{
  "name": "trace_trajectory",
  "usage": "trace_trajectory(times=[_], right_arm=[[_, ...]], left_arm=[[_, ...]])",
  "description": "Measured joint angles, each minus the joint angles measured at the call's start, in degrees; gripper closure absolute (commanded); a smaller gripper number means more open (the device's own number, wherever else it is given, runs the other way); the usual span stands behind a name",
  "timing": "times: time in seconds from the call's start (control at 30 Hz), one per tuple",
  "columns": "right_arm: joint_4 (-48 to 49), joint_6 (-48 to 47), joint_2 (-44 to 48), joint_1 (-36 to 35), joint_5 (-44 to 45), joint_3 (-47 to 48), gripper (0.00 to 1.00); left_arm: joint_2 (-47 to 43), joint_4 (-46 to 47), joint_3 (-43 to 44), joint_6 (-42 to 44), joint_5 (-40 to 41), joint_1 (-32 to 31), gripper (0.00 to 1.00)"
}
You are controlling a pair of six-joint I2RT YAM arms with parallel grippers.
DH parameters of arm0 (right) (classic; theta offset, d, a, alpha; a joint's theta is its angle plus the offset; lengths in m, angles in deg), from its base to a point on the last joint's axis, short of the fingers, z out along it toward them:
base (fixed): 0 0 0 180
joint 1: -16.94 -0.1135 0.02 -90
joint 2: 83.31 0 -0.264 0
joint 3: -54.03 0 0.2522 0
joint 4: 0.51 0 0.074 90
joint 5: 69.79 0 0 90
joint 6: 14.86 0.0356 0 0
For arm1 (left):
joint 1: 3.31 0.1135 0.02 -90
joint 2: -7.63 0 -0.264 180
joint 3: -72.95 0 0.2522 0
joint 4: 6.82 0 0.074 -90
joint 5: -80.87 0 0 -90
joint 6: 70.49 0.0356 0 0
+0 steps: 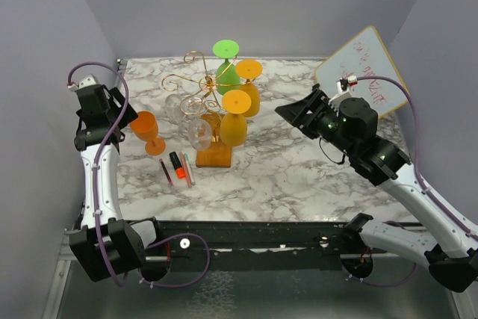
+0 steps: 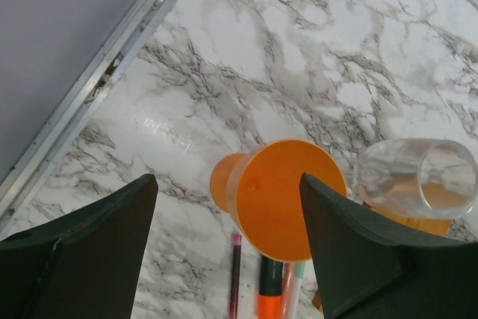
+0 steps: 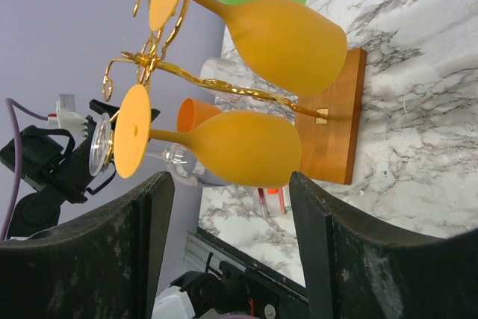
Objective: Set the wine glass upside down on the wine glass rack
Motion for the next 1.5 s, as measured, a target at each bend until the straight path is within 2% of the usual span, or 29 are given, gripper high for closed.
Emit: trace_trajectory(times=[0.1,0.17,0.3,0.53,0.7,0.8,0.83,1.0,1.13,1.5], right_arm=[[-0.2,0.3,0.0,0.0,0.0,-0.4,0.33],[-0.6,0.6,0.0,0.0,0.0,-0.6,0.33],[-1.0,1.0,0.0,0.0,0.0,-0.8,0.33],[-1.1,1.0,0.2,0.0,0.0,-1.6,0.33],[-1.2,1.0,0.2,0.0,0.0,-1.6,0.33],[-1.6,1.0,0.4,0.0,0.0,-1.6,0.33],[-1.8,1.0,0.5,0.0,0.0,-1.6,0.33],[-2.6,1.0,1.4,0.0,0.5,-1.6,0.34],[-2.8,1.0,2.1,0.0,1.1,-1.6,0.34],[-2.8,1.4,2.1,0.0,1.5,-1.6,0.35]], left_arm=[[-1.6,0.3,-1.9,-0.4,-3.3,0.0,0.26],[-1.5,0.5,-2.9,-0.7,-4.8,0.1,0.35],[-0.2,0.4,-4.3,-1.3,-5.9,0.1,0.46],[2.2,0.5,-6.1,-2.1,-6.3,0.1,0.57],[4.4,0.6,-6.2,-2.4,-7.0,0.1,0.78],[4.9,0.6,-6.2,-2.7,-7.0,0.1,0.97],[4.9,0.6,-6.2,-2.8,-7.0,0.1,1.0],[5.3,0.0,-5.0,-2.9,-6.8,0.1,1.0],[5.5,-1.8,-0.2,-2.8,-5.8,0.1,1.0],[2.6,-7.4,23.4,-1.3,-1.1,0.1,1.0]])
